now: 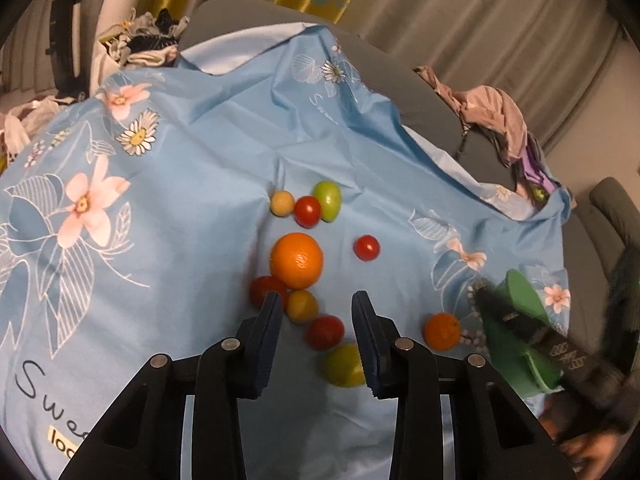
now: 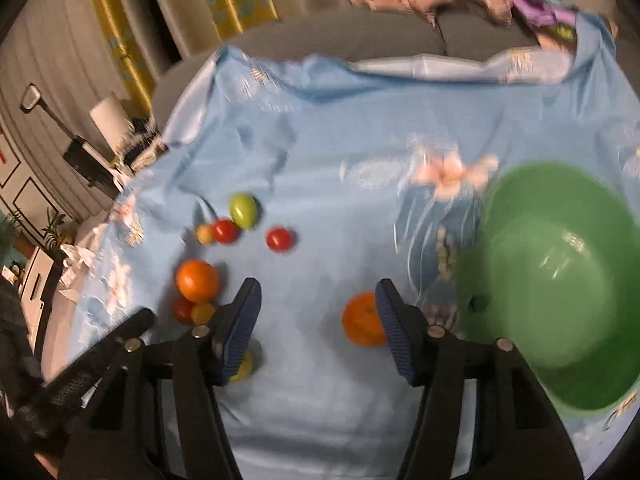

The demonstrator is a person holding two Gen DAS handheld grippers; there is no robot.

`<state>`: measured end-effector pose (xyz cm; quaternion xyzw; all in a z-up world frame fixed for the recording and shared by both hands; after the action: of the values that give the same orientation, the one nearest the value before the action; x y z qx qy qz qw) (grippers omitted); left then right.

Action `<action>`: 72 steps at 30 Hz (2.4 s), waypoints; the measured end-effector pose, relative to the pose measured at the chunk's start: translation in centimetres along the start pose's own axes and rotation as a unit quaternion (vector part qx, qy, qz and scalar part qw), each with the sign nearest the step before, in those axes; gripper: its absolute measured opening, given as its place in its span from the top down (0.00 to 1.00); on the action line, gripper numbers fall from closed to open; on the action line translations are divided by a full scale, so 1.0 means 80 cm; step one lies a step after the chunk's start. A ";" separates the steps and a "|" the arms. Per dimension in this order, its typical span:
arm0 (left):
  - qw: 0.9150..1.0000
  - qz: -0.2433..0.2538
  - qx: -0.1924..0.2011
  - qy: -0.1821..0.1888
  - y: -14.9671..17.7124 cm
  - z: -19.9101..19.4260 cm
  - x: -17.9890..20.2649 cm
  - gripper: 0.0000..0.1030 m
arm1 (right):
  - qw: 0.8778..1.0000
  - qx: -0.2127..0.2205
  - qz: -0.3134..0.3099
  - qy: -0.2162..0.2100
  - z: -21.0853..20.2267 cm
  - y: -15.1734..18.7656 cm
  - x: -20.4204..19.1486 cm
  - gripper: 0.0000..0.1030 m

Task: Organize fruits
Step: 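Close the left gripper on one orange while the right gripper grasps the other orange, then carry both held oranges over the green bowl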

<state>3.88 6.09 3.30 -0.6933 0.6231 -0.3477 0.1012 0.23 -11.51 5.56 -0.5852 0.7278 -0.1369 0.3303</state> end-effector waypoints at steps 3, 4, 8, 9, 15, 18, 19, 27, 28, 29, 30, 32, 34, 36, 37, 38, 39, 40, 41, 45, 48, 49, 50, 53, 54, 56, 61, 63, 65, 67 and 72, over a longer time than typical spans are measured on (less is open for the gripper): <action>1.000 0.007 -0.004 -0.006 -0.010 0.002 0.009 0.65 | 1.000 -0.029 0.003 -0.007 0.020 0.007 0.005 0.52; 1.000 0.011 0.000 -0.012 -0.014 0.002 0.013 0.65 | 0.999 -0.032 0.006 -0.003 0.023 0.008 0.008 0.53; 0.999 0.039 -0.020 -0.032 -0.037 0.022 0.031 0.65 | 0.999 -0.037 0.001 0.015 0.029 0.009 0.019 0.52; 0.998 0.040 -0.023 -0.045 -0.044 0.031 0.034 0.65 | 0.999 -0.039 -0.003 0.018 0.029 0.008 0.019 0.52; 0.995 0.037 -0.053 -0.074 -0.056 0.076 0.022 0.65 | 0.999 -0.041 -0.018 0.011 0.024 0.010 0.009 0.50; 0.994 0.029 -0.068 -0.082 -0.052 0.084 0.014 0.65 | 0.999 -0.042 -0.029 0.018 0.025 0.012 0.006 0.52; 0.994 0.030 -0.069 -0.079 -0.052 0.084 0.014 0.65 | 0.998 -0.045 -0.029 0.029 0.028 0.014 0.008 0.52; 0.994 0.041 -0.060 -0.082 -0.051 0.088 0.025 0.65 | 0.997 -0.053 -0.040 0.031 0.027 0.020 0.005 0.50; 0.994 0.044 -0.061 -0.083 -0.051 0.088 0.026 0.65 | 0.997 -0.053 -0.036 0.033 0.026 0.021 0.007 0.50; 0.994 0.046 -0.060 -0.085 -0.051 0.089 0.026 0.65 | 0.997 -0.054 -0.032 0.036 0.025 0.021 0.010 0.50; 0.993 0.047 -0.058 -0.088 -0.051 0.090 0.025 0.65 | 0.997 -0.054 -0.029 0.038 0.024 0.022 0.011 0.50; 0.992 0.049 -0.057 -0.104 -0.050 0.094 0.024 0.65 | 0.997 -0.061 -0.019 0.032 0.022 0.024 0.016 0.51; 0.990 0.052 -0.061 -0.118 -0.048 0.097 0.023 0.63 | 0.997 -0.067 -0.014 0.040 0.024 0.027 0.020 0.49; 0.990 0.048 -0.074 -0.114 -0.046 0.103 0.022 0.62 | 0.996 -0.071 -0.010 0.060 0.031 0.029 0.025 0.49; 0.990 0.043 -0.082 -0.106 -0.044 0.106 0.021 0.62 | 0.996 -0.069 -0.006 0.061 0.033 0.029 0.028 0.49; 0.991 0.036 -0.088 -0.098 -0.044 0.110 0.020 0.61 | 0.996 -0.067 0.000 0.059 0.036 0.027 0.030 0.48; 0.991 0.033 -0.088 -0.094 -0.043 0.112 0.019 0.61 | 0.996 -0.068 0.006 0.056 0.039 0.027 0.032 0.47; 0.991 0.031 -0.086 -0.094 -0.044 0.112 0.018 0.61 | 0.996 -0.070 0.008 0.056 0.043 0.027 0.032 0.47; 0.992 0.029 -0.084 -0.091 -0.044 0.113 0.017 0.61 | 0.996 -0.070 0.006 0.055 0.046 0.027 0.032 0.47; 0.993 0.019 -0.078 -0.084 -0.043 0.114 0.013 0.61 | 0.995 -0.078 0.013 0.064 0.060 0.027 0.036 0.47; 0.994 0.019 -0.071 -0.085 -0.043 0.114 0.014 0.61 | 0.995 -0.072 0.017 0.066 0.063 0.022 0.040 0.47; 0.994 0.020 -0.069 -0.086 -0.043 0.114 0.014 0.61 | 0.995 -0.070 0.018 0.066 0.064 0.021 0.040 0.48; 0.994 0.020 -0.067 -0.087 -0.042 0.114 0.015 0.61 | 0.995 -0.069 0.019 0.067 0.065 0.021 0.041 0.49; 0.993 0.019 -0.069 -0.090 -0.041 0.113 0.015 0.61 | 0.995 -0.062 0.009 0.077 0.064 0.020 0.042 0.59; 0.993 0.020 -0.069 -0.091 -0.040 0.112 0.015 0.61 | 0.995 -0.062 0.010 0.074 0.064 0.020 0.042 0.59; 0.993 0.018 -0.070 -0.091 -0.039 0.110 0.014 0.61 | 0.996 -0.060 0.017 0.061 0.061 0.020 0.044 0.59; 0.994 0.014 -0.057 -0.091 -0.040 0.095 0.015 0.61 | 0.998 -0.048 0.013 0.045 0.052 0.018 0.035 0.59; 0.995 0.019 -0.044 -0.090 -0.040 0.082 0.019 0.61 | 0.998 -0.042 0.013 0.036 0.046 0.017 0.032 0.59; 0.996 0.020 -0.033 -0.085 -0.041 0.071 0.022 0.61 | 0.999 -0.038 0.012 0.030 0.042 0.016 0.029 0.59; 0.996 0.021 -0.023 -0.082 -0.041 0.059 0.024 0.61 | 0.999 -0.033 0.013 0.024 0.038 0.015 0.026 0.59; 0.997 0.031 0.006 -0.069 -0.039 0.029 0.034 0.61 | 1.000 -0.021 0.010 0.008 0.026 0.012 0.020 0.59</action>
<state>7.74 3.50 4.35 -0.6955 0.6335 -0.2997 0.1585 0.65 -12.35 2.90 -0.5834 0.7391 -0.1234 0.3133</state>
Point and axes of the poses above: each gripper's, at about its wrist camera, not at the fingertips, and z roughly the way its jaws point, x to its right, y to its underside, the point moved 3 cm from there along z, roughly the way its jaws point, and after that the axes turned 8 degrees about -y, right-handed, at the moved point
